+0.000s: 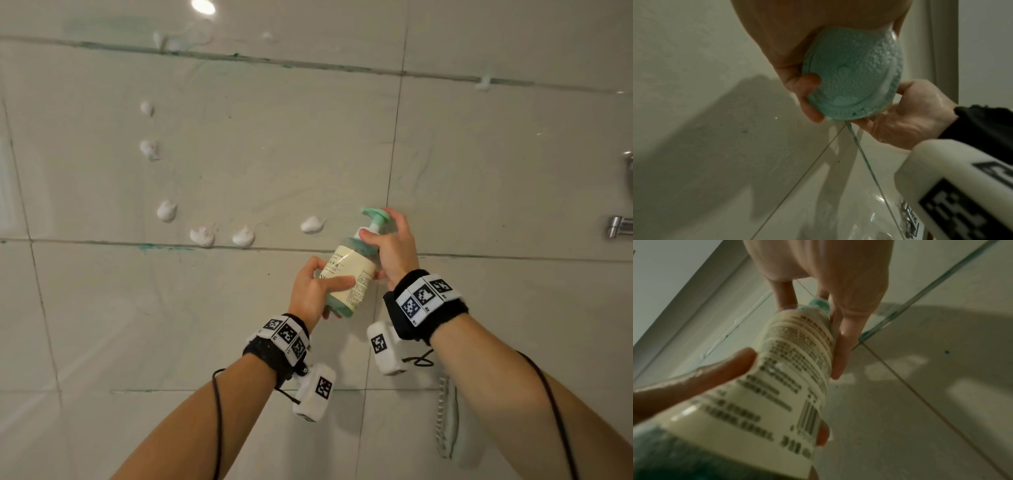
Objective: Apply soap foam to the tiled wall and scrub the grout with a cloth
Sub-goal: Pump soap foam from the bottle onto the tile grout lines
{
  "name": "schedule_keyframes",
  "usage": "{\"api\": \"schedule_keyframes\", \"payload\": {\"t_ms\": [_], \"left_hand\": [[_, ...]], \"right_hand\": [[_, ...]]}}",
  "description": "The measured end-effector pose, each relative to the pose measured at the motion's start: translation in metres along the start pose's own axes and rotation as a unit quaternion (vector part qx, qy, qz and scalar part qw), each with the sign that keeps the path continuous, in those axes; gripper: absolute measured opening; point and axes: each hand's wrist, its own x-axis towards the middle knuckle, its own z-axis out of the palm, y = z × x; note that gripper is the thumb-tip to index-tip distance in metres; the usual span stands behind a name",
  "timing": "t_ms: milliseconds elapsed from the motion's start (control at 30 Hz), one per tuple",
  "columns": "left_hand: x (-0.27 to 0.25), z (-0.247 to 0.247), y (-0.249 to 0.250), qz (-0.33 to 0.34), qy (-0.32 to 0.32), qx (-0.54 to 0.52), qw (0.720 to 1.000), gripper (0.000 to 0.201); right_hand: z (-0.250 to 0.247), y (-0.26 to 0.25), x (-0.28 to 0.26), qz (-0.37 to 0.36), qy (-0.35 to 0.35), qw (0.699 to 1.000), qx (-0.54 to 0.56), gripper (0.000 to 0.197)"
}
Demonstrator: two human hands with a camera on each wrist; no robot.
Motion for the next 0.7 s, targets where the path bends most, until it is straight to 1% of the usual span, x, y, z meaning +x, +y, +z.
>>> {"api": "schedule_keyframes", "payload": {"t_ms": [133,200,333,400,500,600,700], "left_hand": [[0.001,0.002,-0.003,0.005,0.005,-0.012,1.000,0.034],[0.001,0.002,-0.004,0.009,0.005,-0.013,1.000,0.038],[0.001,0.001,-0.014,0.006,0.005,-0.008,1.000,0.038],[-0.001,0.002,-0.018,0.006,0.000,-0.005,1.000,0.041],[-0.003,0.009,-0.022,0.006,-0.010,-0.002,1.000,0.039],[-0.002,0.024,-0.019,0.002,-0.021,0.000,1.000,0.040],[-0.001,0.043,-0.017,-0.001,-0.032,-0.003,0.999,0.041]], "right_hand": [[0.000,0.004,0.003,-0.003,0.008,1.000,0.013,0.044],[0.001,0.008,0.005,0.001,0.012,1.000,0.023,0.041],[0.000,0.019,0.002,0.001,0.020,1.000,0.024,0.033],[-0.003,0.024,-0.001,0.005,0.013,1.000,0.022,0.032],[-0.013,0.027,-0.004,0.005,-0.002,1.000,0.025,0.037],[-0.029,0.022,0.000,0.003,0.009,1.000,0.025,0.045],[-0.048,0.017,0.005,0.004,0.018,1.000,0.015,0.048]]}}
